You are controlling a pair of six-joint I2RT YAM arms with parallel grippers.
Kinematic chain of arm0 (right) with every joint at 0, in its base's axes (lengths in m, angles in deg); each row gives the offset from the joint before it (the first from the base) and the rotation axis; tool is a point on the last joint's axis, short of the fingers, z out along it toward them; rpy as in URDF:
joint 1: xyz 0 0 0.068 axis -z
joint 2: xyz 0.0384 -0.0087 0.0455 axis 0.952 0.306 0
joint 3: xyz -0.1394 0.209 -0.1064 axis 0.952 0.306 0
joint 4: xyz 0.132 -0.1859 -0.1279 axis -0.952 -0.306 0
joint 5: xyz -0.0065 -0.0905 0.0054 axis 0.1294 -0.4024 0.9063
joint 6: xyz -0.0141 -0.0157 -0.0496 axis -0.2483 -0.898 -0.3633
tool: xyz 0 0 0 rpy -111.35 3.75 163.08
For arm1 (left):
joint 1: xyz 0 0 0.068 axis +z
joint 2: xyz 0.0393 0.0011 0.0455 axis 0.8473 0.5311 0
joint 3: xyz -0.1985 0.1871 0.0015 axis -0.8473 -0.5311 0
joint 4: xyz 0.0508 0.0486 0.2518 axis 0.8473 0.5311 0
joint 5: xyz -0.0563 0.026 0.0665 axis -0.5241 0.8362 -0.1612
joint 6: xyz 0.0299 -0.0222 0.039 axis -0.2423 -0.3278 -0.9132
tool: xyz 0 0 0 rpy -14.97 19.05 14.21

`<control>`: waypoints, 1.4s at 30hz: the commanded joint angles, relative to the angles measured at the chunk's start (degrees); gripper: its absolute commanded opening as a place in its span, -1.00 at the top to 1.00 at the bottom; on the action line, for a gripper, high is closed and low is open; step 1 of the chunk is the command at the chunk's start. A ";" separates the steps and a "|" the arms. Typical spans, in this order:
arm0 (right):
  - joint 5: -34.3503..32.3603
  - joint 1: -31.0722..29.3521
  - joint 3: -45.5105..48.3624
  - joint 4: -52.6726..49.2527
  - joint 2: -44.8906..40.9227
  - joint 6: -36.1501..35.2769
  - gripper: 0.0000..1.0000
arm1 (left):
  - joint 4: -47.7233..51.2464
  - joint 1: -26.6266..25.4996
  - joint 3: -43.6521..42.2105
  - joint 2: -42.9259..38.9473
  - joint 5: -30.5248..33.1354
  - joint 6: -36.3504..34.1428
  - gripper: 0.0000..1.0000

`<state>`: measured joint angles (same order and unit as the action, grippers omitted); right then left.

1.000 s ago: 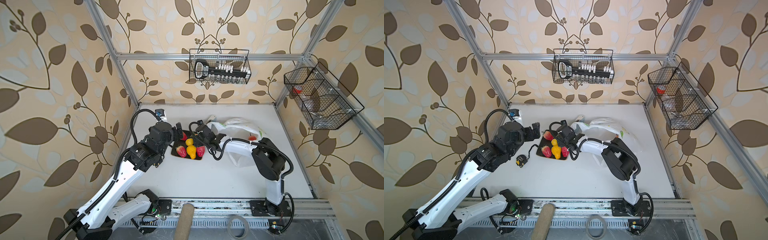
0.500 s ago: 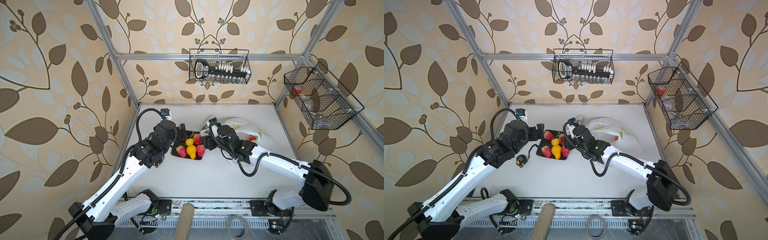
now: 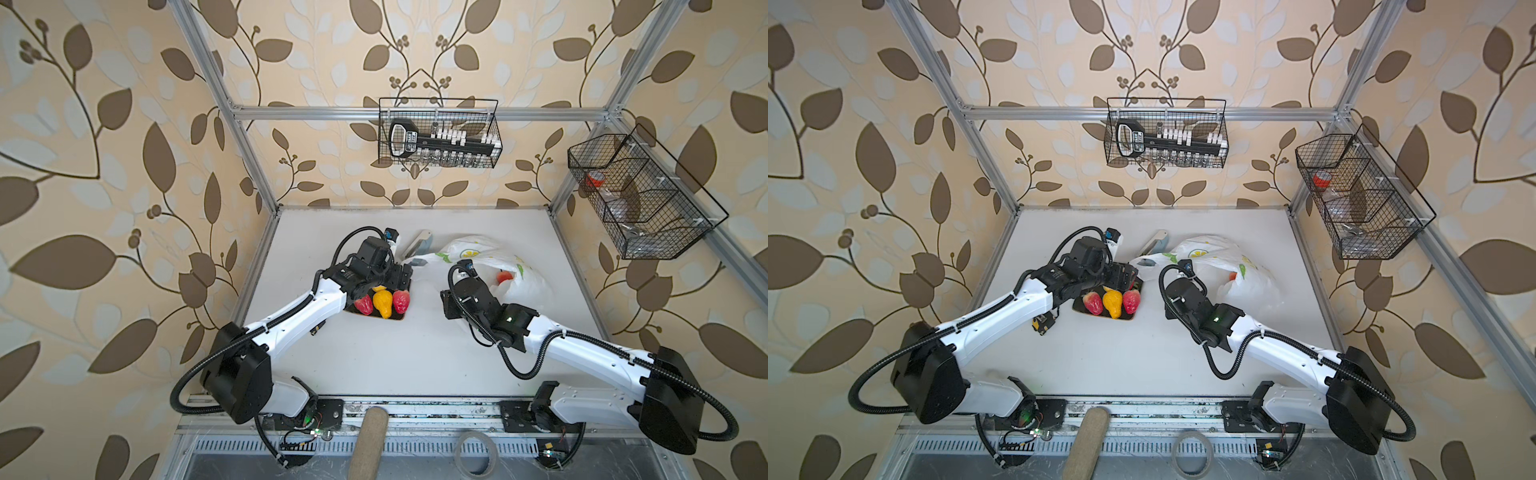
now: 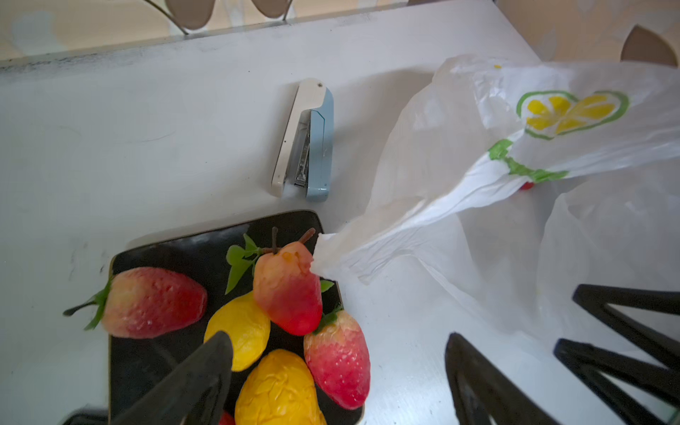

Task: Take the fake fruits out of the plastic bag

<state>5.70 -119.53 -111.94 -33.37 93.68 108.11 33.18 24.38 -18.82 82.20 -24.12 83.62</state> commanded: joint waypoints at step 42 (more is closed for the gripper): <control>0.91 14.01 -5.69 -5.08 11.04 -26.94 0.12 | -8.67 -2.22 5.51 -3.91 -15.56 -4.80 1.00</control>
<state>5.09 -106.57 -115.32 -37.02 102.08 85.90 23.52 22.61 -14.03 80.75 -36.97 76.85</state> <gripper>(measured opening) 0.441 0.047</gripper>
